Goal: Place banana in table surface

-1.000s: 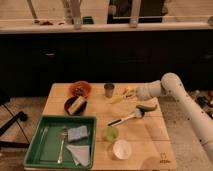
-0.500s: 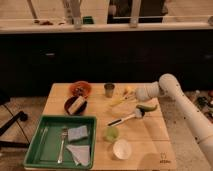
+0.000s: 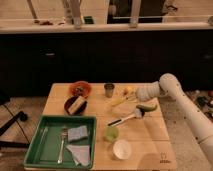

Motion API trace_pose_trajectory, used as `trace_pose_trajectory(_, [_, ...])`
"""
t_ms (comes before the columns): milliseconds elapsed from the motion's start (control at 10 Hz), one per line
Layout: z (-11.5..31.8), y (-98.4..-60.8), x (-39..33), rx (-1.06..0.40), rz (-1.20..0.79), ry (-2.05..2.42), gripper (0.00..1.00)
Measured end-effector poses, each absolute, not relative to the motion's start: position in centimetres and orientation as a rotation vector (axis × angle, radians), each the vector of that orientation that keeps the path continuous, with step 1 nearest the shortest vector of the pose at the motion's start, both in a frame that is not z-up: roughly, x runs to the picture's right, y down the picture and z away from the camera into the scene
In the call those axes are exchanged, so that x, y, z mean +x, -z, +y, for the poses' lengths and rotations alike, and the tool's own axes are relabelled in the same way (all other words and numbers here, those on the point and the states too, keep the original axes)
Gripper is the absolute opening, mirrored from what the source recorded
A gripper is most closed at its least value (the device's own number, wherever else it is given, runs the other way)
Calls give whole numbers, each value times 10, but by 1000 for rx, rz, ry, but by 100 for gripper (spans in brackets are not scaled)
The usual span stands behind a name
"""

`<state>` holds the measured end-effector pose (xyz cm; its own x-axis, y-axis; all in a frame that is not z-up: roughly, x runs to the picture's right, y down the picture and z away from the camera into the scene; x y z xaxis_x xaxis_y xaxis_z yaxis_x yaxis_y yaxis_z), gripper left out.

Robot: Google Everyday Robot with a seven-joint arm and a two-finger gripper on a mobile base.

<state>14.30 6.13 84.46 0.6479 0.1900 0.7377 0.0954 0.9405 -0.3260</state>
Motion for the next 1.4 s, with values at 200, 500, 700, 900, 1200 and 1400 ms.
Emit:
trace_pose_trajectory(200, [63,-845,144,-361,-870,-57,74])
trace_pose_trajectory(500, [64,-846,143,-374,-874,-56,80])
trace_pose_trajectory(700, [64,-846,142,-375,-877,-53,80])
trace_pose_trajectory(900, [62,-843,143,-369,-878,-50,80])
trace_pose_trajectory(1200, [60,-838,146,-355,-873,-47,80])
trace_pose_trajectory(1400, [58,-835,146,-345,-870,-45,80])
